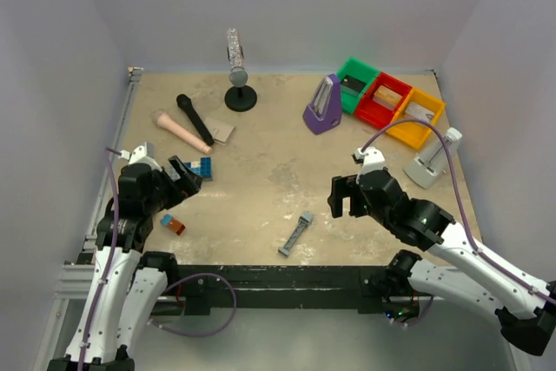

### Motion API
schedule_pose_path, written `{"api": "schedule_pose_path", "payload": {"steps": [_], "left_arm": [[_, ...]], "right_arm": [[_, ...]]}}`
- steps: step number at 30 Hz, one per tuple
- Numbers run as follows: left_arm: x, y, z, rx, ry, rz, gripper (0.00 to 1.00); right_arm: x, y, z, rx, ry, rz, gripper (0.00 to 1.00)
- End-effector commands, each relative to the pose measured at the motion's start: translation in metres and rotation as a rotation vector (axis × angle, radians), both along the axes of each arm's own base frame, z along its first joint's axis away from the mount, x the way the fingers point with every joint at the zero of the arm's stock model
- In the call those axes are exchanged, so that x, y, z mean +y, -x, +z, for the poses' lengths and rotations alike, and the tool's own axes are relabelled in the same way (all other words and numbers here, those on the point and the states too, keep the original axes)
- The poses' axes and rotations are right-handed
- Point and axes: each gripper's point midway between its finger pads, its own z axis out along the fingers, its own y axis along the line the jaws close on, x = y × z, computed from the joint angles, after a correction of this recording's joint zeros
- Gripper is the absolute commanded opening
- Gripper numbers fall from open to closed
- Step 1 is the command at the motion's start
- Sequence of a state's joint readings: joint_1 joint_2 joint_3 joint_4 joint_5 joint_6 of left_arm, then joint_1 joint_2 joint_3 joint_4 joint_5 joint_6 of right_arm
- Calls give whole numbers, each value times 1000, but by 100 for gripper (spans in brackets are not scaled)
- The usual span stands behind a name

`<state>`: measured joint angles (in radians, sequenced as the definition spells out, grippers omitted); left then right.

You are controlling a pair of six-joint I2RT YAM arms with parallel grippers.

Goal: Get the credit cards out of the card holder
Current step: Move the card holder to the center of the board.

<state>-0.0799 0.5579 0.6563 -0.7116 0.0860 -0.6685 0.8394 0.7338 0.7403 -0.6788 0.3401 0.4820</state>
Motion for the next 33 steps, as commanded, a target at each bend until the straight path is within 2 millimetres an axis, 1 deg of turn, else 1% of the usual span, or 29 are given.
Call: {"api": "schedule_pose_path", "payload": {"steps": [1,3,8,11,19,21,24,27,28,29,31,33], "left_arm": [[-5,-3,14,-61,4,-36,100],[-8,-3,15,-76,8,-60,100],[-12,-3,15,-100,19,-75,99],[-11,-3,17,-109,15,-79,98],[-7,-6,13,-97,6,-51,95],[-7,-11,13,-98,13,-38,93],[-10,-24,11,-96,50,-23,90],[-16,-41,10,-82,91,-14,81],[-17,-47,5,-60,100,-12,78],[-18,-52,6,-62,108,-8,75],[-17,-63,0,-32,112,17,72],[-13,-73,-3,-18,98,51,70]], "right_arm": [[6,-5,25,-64,-48,18,98],[6,-6,30,-77,-50,24,98],[8,-7,35,-88,-51,35,98],[11,-8,33,-86,-56,39,98],[18,-10,27,-77,-67,50,97],[25,-12,27,-75,-83,61,96],[36,-16,21,-51,-94,71,93],[46,-19,17,-21,-95,83,92],[47,-19,15,-11,-90,85,92],[49,-19,14,-1,-85,90,91],[52,-20,15,9,-86,97,91],[57,-20,15,9,-95,111,91]]}}
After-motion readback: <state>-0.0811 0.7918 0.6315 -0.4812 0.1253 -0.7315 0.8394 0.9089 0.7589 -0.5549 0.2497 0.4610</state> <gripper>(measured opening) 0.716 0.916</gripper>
